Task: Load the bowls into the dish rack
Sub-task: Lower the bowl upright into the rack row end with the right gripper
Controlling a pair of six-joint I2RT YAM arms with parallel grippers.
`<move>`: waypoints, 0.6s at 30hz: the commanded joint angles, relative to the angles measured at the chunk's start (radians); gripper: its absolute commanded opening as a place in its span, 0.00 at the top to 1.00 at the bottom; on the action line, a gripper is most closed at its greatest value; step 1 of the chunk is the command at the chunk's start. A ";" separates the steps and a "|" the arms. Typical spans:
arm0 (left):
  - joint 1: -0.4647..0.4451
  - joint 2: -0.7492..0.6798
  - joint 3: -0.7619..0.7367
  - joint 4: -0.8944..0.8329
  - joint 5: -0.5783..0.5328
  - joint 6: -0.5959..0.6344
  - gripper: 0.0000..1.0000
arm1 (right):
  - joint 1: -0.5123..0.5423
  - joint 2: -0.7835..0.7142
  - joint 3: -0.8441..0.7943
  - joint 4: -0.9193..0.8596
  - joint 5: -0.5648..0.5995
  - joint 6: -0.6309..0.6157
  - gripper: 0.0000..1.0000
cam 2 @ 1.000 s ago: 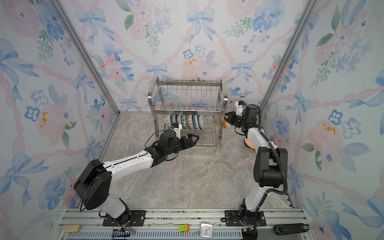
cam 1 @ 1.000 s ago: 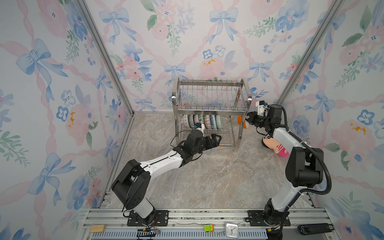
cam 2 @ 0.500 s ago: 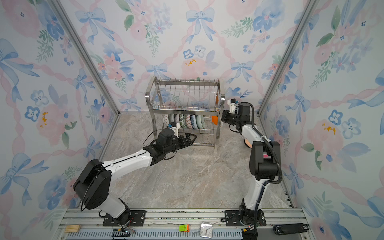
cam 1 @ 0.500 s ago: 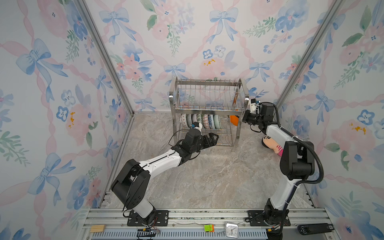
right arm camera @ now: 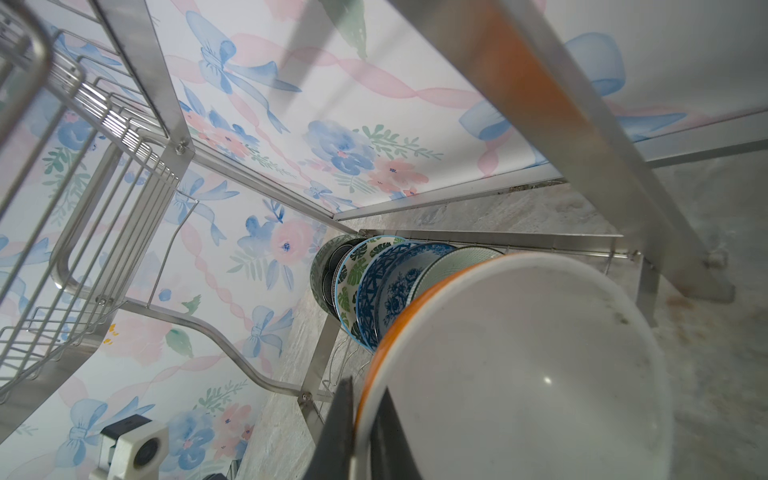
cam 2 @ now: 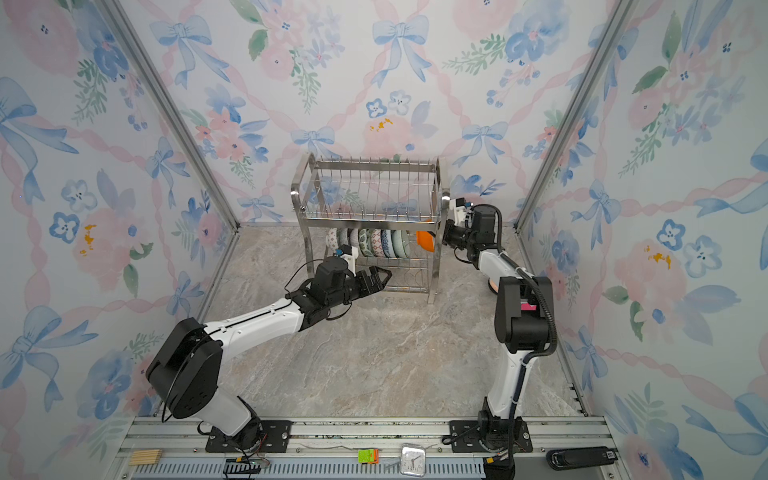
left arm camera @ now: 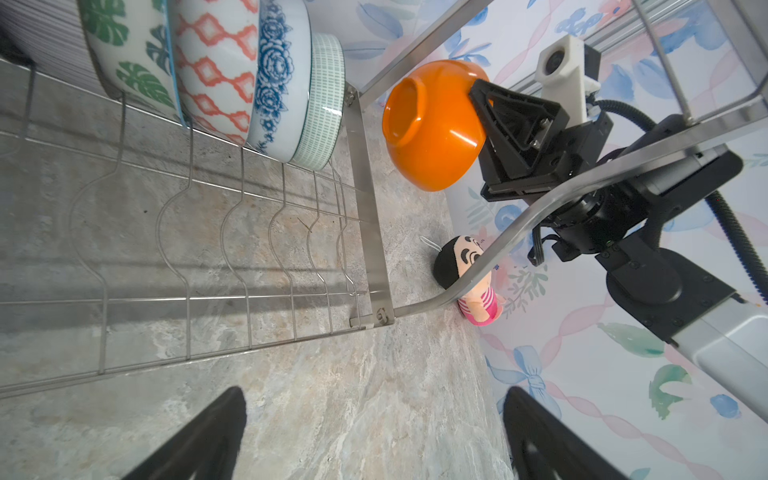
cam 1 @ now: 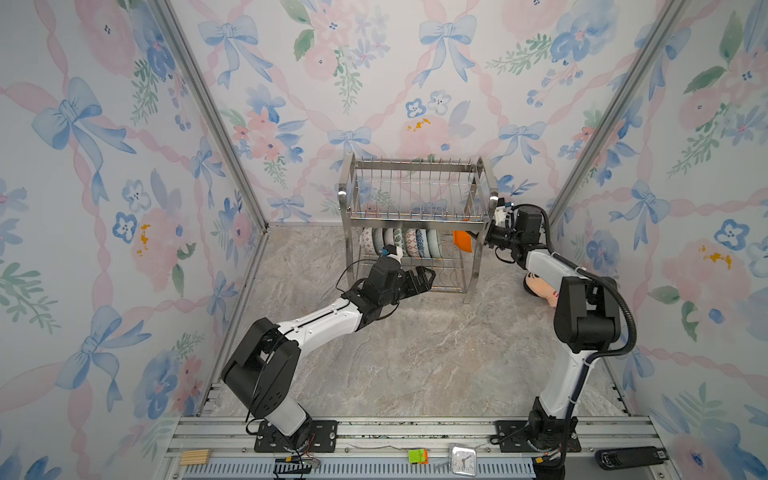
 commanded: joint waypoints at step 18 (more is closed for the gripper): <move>0.009 0.011 0.053 -0.062 -0.005 0.044 0.02 | -0.007 0.169 0.079 0.391 -0.128 0.292 1.00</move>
